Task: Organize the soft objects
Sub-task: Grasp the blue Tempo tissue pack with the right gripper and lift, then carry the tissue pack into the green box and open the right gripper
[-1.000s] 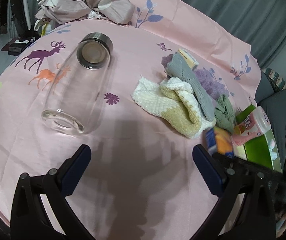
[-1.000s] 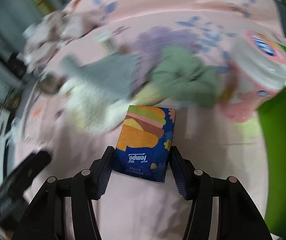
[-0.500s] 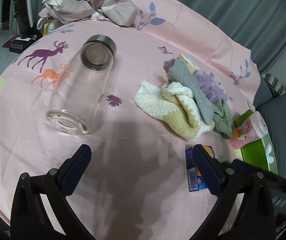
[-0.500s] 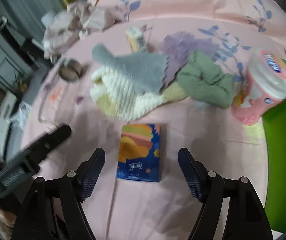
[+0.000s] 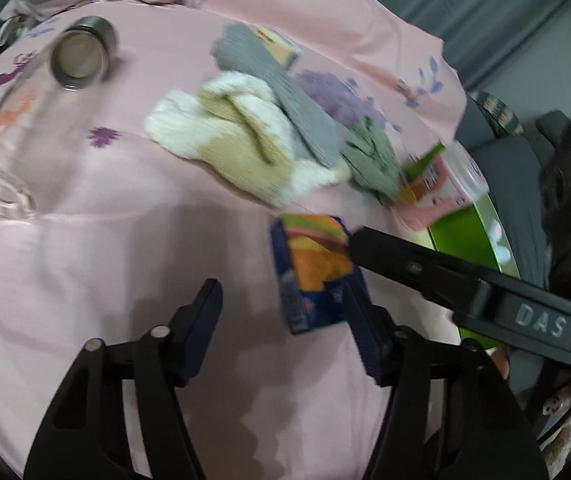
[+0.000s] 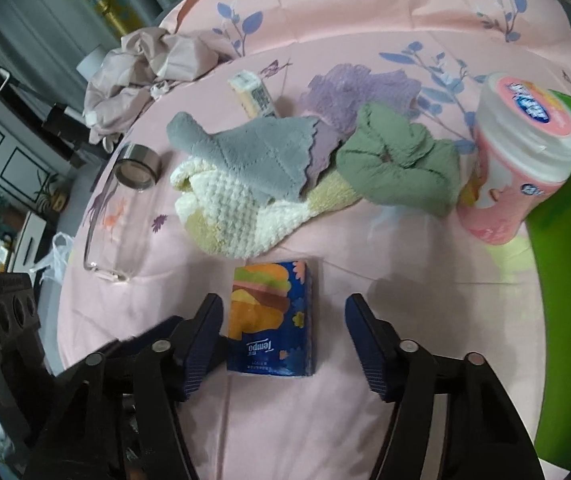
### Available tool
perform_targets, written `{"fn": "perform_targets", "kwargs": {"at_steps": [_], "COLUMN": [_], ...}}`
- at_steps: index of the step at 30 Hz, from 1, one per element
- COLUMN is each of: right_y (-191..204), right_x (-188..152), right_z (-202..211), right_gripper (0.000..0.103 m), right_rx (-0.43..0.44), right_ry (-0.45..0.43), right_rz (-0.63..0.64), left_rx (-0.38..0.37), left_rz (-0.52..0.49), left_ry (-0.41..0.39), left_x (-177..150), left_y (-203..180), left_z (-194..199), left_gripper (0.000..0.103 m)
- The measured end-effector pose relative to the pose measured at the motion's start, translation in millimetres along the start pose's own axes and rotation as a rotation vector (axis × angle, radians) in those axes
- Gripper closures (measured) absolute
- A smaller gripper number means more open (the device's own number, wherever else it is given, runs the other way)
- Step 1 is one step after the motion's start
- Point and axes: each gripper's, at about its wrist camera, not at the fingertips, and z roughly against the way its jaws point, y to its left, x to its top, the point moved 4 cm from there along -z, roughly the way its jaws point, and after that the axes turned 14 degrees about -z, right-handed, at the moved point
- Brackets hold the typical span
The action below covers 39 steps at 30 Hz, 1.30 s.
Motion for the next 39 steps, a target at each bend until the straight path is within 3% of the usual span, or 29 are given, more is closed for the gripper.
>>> {"fn": "perform_targets", "kwargs": {"at_steps": [3,8,11,14,28,39], "right_y": [-0.8,-2.0,-0.5,1.3,3.5,-68.0], "right_x": [-1.8,-3.8,-5.5,-5.6,12.2,31.8], "right_z": [-8.7,-24.8,-31.4,-26.3,65.5,129.5], "right_gripper": [0.048,0.048,0.054,0.054,0.054,0.054], "right_rx": [0.006,0.001,0.016,-0.001,0.0,-0.003], "right_ry": [0.041,0.09,0.118,0.093,-0.191,-0.371], "right_rz": [-0.006,-0.015,-0.014,0.007,0.02,-0.169], "left_rx": [-0.027,-0.089,-0.103,-0.106,-0.163,-0.245], "left_rz": [-0.001,0.008,0.014,0.001,-0.178,-0.385], "left_ry": [0.026,0.029,0.022,0.002,-0.188,-0.185], "left_x": [-3.9,-5.0,-5.6,-3.9,37.9,66.3], "left_y": [-3.7,-8.6,-10.3,-14.4,-80.3,-171.0], "left_z": [-9.2,-15.0,-15.9,-11.9,26.2,9.2], "left_gripper": [0.061,0.069,0.071,0.071,0.071,0.072]}}
